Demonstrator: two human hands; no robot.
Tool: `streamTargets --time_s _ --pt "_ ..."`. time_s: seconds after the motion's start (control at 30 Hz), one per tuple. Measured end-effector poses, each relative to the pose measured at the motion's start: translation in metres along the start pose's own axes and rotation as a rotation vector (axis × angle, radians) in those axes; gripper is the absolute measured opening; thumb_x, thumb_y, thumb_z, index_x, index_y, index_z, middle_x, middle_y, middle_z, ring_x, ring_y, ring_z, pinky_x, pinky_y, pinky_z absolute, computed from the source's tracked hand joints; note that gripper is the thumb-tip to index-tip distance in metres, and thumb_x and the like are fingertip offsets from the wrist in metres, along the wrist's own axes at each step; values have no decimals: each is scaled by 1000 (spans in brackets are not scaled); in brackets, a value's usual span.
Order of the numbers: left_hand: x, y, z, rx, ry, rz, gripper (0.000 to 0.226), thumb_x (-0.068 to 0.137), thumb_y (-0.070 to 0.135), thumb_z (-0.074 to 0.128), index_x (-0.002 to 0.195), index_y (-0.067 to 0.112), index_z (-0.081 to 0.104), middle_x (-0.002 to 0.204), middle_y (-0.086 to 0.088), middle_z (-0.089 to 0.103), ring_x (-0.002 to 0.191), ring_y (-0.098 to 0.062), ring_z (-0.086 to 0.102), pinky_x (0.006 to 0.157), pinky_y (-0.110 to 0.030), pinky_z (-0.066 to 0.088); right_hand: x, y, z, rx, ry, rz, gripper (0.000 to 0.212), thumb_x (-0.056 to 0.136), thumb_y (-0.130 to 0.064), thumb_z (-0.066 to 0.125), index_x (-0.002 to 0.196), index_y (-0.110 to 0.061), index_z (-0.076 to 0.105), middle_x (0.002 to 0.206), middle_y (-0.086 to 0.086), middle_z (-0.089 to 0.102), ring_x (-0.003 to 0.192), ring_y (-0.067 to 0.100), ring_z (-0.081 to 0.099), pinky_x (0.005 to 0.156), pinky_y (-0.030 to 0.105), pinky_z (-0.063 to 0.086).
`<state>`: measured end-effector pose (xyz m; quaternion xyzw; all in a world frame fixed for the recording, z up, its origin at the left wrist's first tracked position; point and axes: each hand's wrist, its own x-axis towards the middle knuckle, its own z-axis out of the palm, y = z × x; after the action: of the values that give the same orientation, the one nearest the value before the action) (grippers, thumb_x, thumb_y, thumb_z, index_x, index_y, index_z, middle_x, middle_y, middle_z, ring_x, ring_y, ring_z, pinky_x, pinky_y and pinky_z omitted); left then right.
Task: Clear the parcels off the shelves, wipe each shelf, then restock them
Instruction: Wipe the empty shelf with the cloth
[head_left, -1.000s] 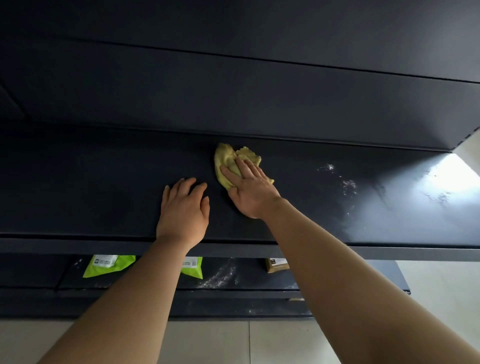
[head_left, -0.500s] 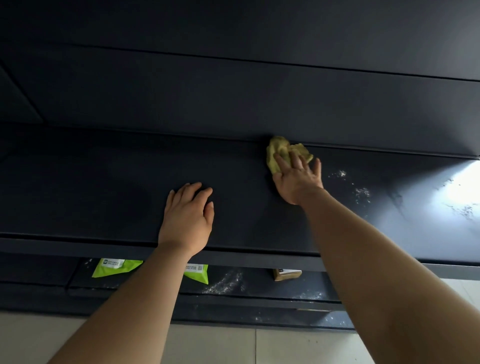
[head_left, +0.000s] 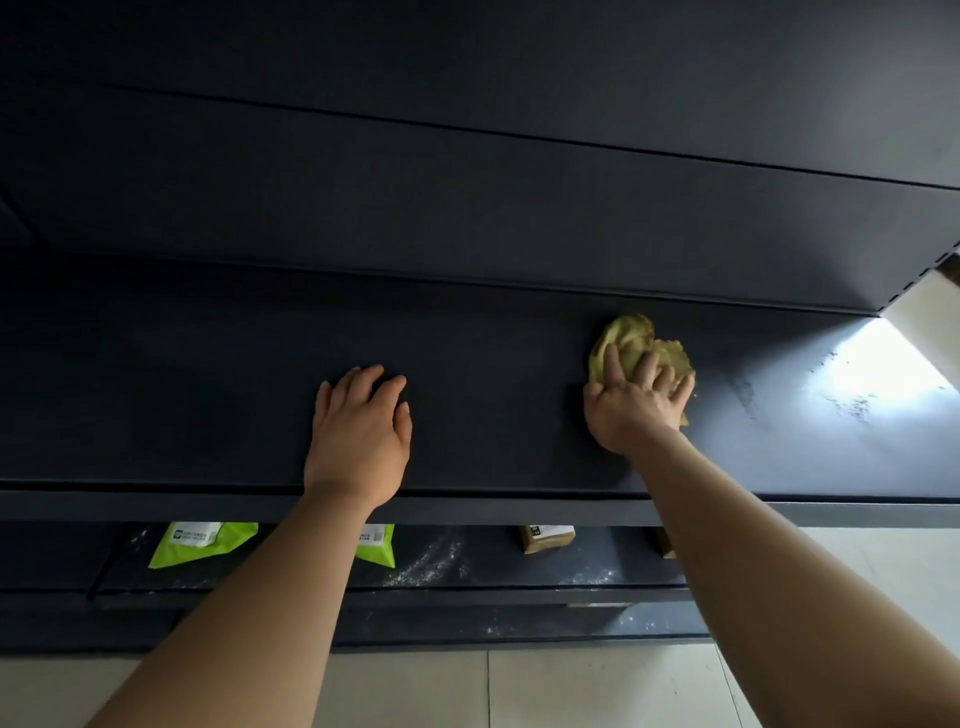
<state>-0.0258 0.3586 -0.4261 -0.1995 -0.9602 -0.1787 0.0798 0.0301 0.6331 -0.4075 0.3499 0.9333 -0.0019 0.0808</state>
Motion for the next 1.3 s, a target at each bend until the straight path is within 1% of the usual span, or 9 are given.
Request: streamTargets --time_s 0.27,0.43,0.6,0.73,0.8,0.9,1.1,1.2,1.3 --pt "0 0 -2 6 -15 25 43 99 25 39 140 17 47 143 -10 43 137 -31 32 117 -51 15 -58 -54 12 28 33 -150 66 94 -45 20 154 -30 -5 159 21 -8 146 43 -6 112 59 -15" --pt "0 2 -6 100 -110 54 46 100 26 38 145 26 38 150 -12 32 140 -33 24 116 -54 12 -68 -18 15 73 109 -201 64 93 -48 19 153 -37 2 162 10 0 149 29 -2 113 55 -16" --pt "1 10 -11 241 -194 40 51 100 27 34 149 28 22 154 -11 20 142 -33 16 115 -54 15 -72 47 18 68 106 -99 62 93 -47 19 152 -42 0 163 3 -3 149 19 -5 113 54 -17" --pt "5 25 -17 351 -218 58 54 98 20 37 150 21 21 152 -12 24 141 -32 22 116 -50 18 -75 82 14 27 49 -22 60 97 -44 20 153 -40 -1 163 5 -5 149 21 -6 114 55 -17" --pt "7 37 -17 318 -224 58 54 97 16 38 149 18 25 151 -12 27 139 -32 25 116 -47 19 -75 73 9 -3 53 -63 61 96 -43 27 154 -35 6 162 11 0 149 29 0 117 53 -10" --pt "6 66 -10 228 -246 80 51 99 17 38 149 20 26 152 -11 24 139 -36 23 116 -46 21 -76 43 6 134 71 -250 62 94 -33 40 153 -28 20 161 16 6 148 35 3 120 47 4" --pt "3 123 19 133 -217 65 45 102 21 33 147 22 30 154 -9 22 142 -36 16 117 -48 15 -54 41 10 172 117 -500 61 96 -33 35 154 -29 17 162 9 5 149 26 -1 121 42 -2" --pt "5 146 32 97 -194 56 44 102 24 34 146 24 33 154 -8 23 143 -34 16 117 -50 13 -32 72 10 112 145 -509 60 96 -37 31 153 -36 12 163 3 6 149 19 1 119 44 -8" --pt "6 163 42 52 -170 37 43 101 25 34 145 25 36 154 -9 23 144 -32 14 117 -52 8 -9 112 8 95 143 -390 59 96 -39 28 152 -40 10 163 -1 5 149 15 2 117 48 -11"
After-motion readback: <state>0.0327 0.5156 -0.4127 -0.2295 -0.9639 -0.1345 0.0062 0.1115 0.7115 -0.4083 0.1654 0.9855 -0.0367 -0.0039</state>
